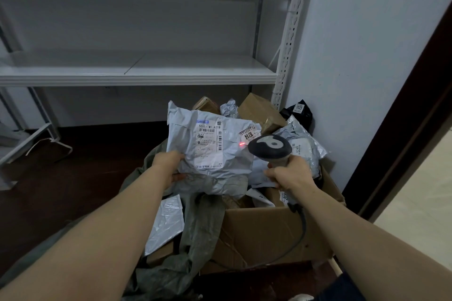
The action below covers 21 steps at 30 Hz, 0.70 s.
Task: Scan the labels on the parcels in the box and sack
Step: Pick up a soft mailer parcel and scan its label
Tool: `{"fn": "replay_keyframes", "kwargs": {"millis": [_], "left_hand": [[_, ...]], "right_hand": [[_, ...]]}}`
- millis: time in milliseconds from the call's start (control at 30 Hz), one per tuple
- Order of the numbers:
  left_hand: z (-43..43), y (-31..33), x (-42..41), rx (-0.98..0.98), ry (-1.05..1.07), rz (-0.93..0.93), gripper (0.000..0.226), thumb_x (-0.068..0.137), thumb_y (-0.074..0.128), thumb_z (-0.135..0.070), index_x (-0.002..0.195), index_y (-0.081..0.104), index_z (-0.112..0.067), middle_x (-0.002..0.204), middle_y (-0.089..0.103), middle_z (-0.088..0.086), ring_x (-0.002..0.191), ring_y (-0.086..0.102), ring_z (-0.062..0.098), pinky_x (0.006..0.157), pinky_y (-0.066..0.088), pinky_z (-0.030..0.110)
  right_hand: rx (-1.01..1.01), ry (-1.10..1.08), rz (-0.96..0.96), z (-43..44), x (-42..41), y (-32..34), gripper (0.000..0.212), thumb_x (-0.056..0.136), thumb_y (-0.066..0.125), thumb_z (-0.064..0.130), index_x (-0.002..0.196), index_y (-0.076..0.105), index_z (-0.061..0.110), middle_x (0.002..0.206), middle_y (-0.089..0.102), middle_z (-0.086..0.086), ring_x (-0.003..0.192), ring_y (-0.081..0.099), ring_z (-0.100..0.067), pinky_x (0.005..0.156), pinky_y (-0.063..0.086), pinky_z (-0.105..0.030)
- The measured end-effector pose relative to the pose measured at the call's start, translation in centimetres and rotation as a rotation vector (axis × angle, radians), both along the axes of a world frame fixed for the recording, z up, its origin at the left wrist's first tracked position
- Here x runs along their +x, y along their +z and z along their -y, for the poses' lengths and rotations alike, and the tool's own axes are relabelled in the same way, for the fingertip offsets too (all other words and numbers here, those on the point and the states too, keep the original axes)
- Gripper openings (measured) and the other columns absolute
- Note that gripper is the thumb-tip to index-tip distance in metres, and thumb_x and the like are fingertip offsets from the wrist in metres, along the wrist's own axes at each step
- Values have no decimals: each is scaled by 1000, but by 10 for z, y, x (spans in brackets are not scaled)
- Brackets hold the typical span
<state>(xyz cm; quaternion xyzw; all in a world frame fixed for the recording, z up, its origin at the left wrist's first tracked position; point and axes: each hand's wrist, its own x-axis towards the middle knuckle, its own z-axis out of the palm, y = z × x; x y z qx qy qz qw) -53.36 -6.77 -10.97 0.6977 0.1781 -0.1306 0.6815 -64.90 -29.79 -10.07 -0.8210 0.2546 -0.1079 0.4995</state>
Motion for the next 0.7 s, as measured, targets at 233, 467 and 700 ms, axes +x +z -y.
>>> {"fn": "replay_keyframes", "kwargs": {"millis": [233,467,700], "left_hand": [[4,-4,-1,-33,-10,-3,37,89,61,-6,124,51,0,110,57,18,87,60,31,58,56,38],[-2,19,13,244,-51,154,36,84,65,-9,118,59,0,111,61,22,98,61,40,80,56,49],[-5,36,19,351,-71,258,2,81,62,-11,79,61,-10,99,64,20,92,64,38,77,57,51]], "right_hand": [[-158,269,-36,-18,0,18,16,80,72,12,82,56,11,71,61,-5,59,57,-18,56,48,-29],[-677,331,-156,-27,3,17,18,77,65,20,84,49,18,81,56,-3,81,59,-25,64,47,-30],[-705,347,-84,-33,1,18,24,79,61,16,72,39,24,69,47,3,76,53,-22,63,38,-27]]}}
